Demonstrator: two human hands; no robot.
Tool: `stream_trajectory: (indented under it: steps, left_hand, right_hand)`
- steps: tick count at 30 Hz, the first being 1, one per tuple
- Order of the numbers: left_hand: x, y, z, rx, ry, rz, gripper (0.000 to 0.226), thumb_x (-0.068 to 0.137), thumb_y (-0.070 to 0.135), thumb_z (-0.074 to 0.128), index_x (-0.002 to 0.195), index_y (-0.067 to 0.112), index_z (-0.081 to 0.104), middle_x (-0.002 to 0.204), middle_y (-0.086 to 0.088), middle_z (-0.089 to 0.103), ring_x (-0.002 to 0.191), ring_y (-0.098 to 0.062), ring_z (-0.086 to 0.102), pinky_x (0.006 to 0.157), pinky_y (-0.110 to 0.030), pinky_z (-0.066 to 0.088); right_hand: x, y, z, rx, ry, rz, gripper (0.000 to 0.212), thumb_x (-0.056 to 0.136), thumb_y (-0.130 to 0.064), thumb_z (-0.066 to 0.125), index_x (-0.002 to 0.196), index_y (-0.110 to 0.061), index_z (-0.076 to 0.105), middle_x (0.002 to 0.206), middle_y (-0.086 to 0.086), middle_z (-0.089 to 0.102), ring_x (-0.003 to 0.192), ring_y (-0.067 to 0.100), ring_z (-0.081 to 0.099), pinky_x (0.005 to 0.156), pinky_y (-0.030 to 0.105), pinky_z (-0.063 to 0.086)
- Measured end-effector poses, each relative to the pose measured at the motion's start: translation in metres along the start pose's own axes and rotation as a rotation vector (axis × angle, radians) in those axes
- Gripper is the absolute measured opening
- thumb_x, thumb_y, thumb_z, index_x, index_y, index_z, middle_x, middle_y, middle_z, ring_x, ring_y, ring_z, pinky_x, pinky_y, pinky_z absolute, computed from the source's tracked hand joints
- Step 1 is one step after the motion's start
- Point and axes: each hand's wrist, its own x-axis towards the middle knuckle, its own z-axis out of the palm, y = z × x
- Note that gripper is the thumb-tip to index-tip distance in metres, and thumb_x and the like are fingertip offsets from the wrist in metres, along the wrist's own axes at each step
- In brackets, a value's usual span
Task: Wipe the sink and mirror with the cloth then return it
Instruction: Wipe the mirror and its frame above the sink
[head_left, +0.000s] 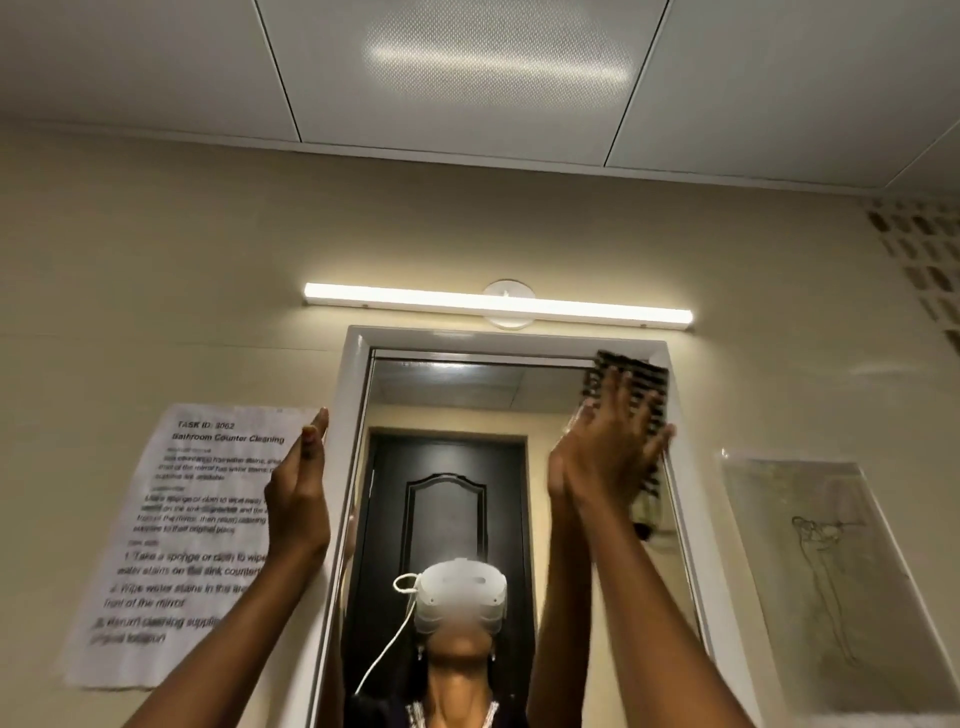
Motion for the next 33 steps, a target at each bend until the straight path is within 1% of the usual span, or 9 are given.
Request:
stream_trajectory:
  steps: [4,7,10,12,14,17,22,30,33]
  left_hand:
    - [-0.004,0.004,0.003,-0.090,0.038,0.024,0.058,0.093,0.052,0.027,0.137,0.018,0.045,0.144,0.000,0.046,0.132,-0.013,0.042,0.115,-0.042,0.029]
    - [0.001,0.000,-0.001,-0.192,0.111,-0.042,0.044,0.099,0.039,0.030,0.125,0.014,0.055,0.134,-0.011,0.055,0.122,-0.017,0.051,0.106,-0.035,0.040]
    - [-0.006,-0.004,-0.005,-0.304,0.179,-0.167,0.040,0.099,0.035,0.034,0.114,0.008,0.060,0.121,-0.018,0.061,0.120,-0.031,0.053,0.097,-0.033,0.048]
    - [-0.014,-0.007,-0.007,-0.156,0.146,-0.158,0.045,0.099,0.030,0.037,0.128,-0.002,0.049,0.134,-0.026,0.051,0.128,-0.037,0.045,0.108,-0.045,0.037]
    - [-0.020,-0.008,-0.008,0.119,0.083,-0.065,0.039,0.098,0.020,0.042,0.133,0.005,0.047,0.136,-0.014,0.052,0.125,-0.022,0.047,0.106,-0.034,0.036]
    - [-0.025,-0.005,-0.006,0.271,0.044,0.041,0.040,0.096,0.012,0.044,0.136,0.009,0.045,0.141,-0.009,0.048,0.123,-0.009,0.042,0.102,-0.024,0.033]
    - [-0.028,-0.005,-0.003,0.294,0.074,0.065,0.041,0.096,0.011,0.044,0.137,0.009,0.043,0.142,-0.011,0.047,0.123,-0.008,0.042,0.101,-0.020,0.031]
    - [-0.030,-0.004,-0.007,0.134,0.068,0.018,0.044,0.094,0.001,0.038,0.135,0.012,0.047,0.142,-0.003,0.048,0.131,-0.012,0.043,0.105,-0.015,0.035]
    - [-0.029,-0.007,-0.010,0.030,0.056,0.002,0.040,0.096,0.006,0.036,0.134,0.013,0.047,0.140,-0.002,0.050,0.131,-0.013,0.045,0.113,-0.037,0.035]
  right_hand:
    - [-0.056,-0.083,0.017,0.225,-0.151,-0.277,0.059,0.086,-0.019,0.039,0.144,-0.028,0.026,0.153,0.001,0.028,0.142,0.026,0.017,0.117,0.052,0.003]
    - [-0.109,-0.133,0.035,0.246,-0.372,-0.648,0.053,0.090,-0.026,0.035,0.142,-0.029,0.030,0.153,-0.004,0.028,0.143,0.022,0.014,0.117,0.048,-0.002]
    - [-0.130,-0.138,0.049,0.122,-0.457,-0.772,0.052,0.093,-0.040,0.021,0.144,-0.031,0.023,0.155,-0.006,0.022,0.144,0.019,0.006,0.114,0.041,-0.014]
    - [-0.123,-0.127,0.048,0.058,-0.445,-0.861,0.052,0.094,-0.042,0.019,0.145,-0.030,0.021,0.155,-0.006,0.022,0.144,0.018,0.006,0.112,0.039,-0.018]
    - [-0.107,-0.111,0.041,0.044,-0.456,-0.912,0.051,0.096,-0.037,0.032,0.145,-0.029,0.020,0.155,-0.005,0.022,0.145,0.018,0.006,0.114,0.046,-0.014]
    - [-0.070,-0.075,0.024,0.000,-0.407,-0.793,0.059,0.092,-0.029,0.041,0.146,-0.027,0.017,0.155,-0.005,0.021,0.145,0.018,0.007,0.116,0.052,-0.008]
    - [-0.016,0.028,-0.015,-0.006,-0.170,-0.298,0.065,0.086,-0.019,0.042,0.146,-0.029,0.019,0.152,0.001,0.031,0.140,0.024,0.025,0.114,0.059,0.009]
    - [-0.082,0.065,-0.032,-0.132,-0.025,0.074,0.058,0.093,-0.035,0.026,0.148,-0.021,0.013,0.156,0.003,0.018,0.144,0.026,0.007,0.117,0.053,0.000]
    - [-0.108,0.034,-0.019,-0.065,-0.049,0.110,0.062,0.094,-0.035,0.031,0.147,-0.026,0.002,0.156,-0.002,0.006,0.143,0.021,-0.001,0.117,0.051,-0.003]
